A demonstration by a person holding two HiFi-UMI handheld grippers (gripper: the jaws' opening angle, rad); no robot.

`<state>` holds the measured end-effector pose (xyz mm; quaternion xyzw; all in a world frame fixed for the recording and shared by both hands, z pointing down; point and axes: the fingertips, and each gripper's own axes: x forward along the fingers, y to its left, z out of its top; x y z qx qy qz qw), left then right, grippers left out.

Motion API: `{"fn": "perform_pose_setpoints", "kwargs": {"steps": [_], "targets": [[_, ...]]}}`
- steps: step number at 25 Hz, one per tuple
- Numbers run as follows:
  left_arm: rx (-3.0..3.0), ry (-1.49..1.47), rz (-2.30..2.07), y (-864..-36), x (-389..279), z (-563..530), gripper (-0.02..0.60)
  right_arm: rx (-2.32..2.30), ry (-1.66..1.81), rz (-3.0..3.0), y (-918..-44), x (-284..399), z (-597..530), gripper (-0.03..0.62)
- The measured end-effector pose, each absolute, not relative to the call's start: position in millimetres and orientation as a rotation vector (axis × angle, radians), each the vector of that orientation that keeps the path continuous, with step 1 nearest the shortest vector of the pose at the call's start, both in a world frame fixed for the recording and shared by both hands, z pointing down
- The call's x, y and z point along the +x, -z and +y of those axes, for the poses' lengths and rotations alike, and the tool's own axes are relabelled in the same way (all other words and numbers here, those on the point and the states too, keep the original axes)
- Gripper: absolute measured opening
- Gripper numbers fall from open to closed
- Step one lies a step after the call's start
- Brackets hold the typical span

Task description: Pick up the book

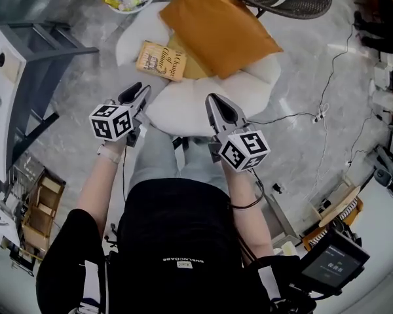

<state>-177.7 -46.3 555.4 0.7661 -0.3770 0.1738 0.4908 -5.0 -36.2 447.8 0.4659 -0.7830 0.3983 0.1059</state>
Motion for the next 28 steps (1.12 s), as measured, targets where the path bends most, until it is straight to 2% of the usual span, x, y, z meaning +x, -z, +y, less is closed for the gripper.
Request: {"fn": "perform_pose_setpoints", "kwargs": {"steps": [14,28], "targets": [[1.733,-0.470,-0.927,-676,-195,-57,0.138,1.336,-1.283,-2.239,-527,-7,-25,0.028],[1.520,-0.428,-0.973,-796,-221,-71,0.192,1.414,-1.400,-2.208,-606,-1,-22,0.028]]}}
